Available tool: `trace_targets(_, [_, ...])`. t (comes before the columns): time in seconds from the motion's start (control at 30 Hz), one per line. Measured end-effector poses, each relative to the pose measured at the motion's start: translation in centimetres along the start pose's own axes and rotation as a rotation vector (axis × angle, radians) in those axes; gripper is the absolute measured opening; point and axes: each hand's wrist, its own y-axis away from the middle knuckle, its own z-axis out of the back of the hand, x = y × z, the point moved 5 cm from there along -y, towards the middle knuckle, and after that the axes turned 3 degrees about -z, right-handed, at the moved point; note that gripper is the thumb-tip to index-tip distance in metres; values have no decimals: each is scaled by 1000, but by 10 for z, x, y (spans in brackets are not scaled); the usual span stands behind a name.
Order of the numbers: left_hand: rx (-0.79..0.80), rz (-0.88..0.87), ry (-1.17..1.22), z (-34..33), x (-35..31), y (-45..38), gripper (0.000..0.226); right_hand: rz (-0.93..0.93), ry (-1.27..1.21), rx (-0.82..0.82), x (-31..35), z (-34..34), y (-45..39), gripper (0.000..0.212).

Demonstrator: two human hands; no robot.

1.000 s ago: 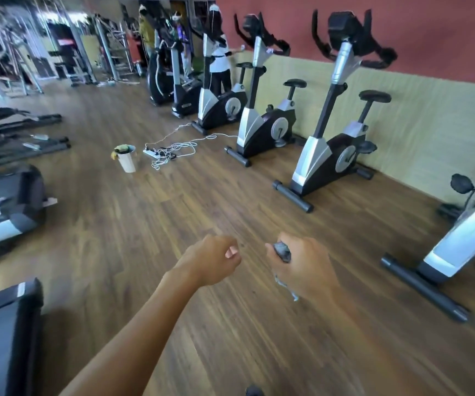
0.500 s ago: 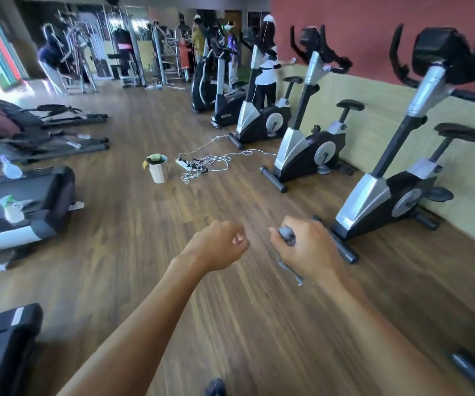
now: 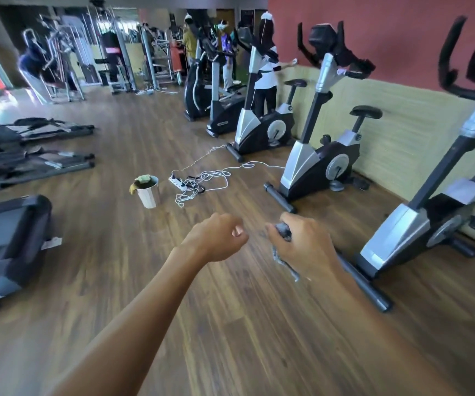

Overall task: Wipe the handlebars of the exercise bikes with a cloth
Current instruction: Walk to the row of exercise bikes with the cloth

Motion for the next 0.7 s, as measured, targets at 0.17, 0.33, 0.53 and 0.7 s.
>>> trace_targets(0.17, [-15, 4, -16, 22, 42, -144, 22, 4, -10, 28, -40, -50, -133, 47])
trace_targets(0.33, [-51, 10, -21, 49, 75, -287, 22, -11, 12, 56, -79, -90, -276, 45])
trace_targets(0.53, [-74, 29, 33, 88, 113, -431, 19, 39, -8, 57, -104, -127, -439, 42])
trace_targets(0.7, [-88, 31, 23, 111, 163, -556, 21, 79, -33, 52, -128, -178, -567, 40])
